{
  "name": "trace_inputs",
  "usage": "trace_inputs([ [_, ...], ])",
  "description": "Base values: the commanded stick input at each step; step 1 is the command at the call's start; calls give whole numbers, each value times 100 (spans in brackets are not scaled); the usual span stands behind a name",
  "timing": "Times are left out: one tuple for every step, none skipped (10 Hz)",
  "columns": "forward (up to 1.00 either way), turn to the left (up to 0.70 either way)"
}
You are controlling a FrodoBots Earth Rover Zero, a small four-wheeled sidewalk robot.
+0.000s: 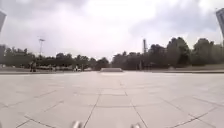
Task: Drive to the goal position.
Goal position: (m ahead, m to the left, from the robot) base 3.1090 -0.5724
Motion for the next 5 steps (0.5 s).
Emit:
trace_inputs([
  [70,0],
  [70,0],
  [70,0],
  [70,0],
  [70,0],
])
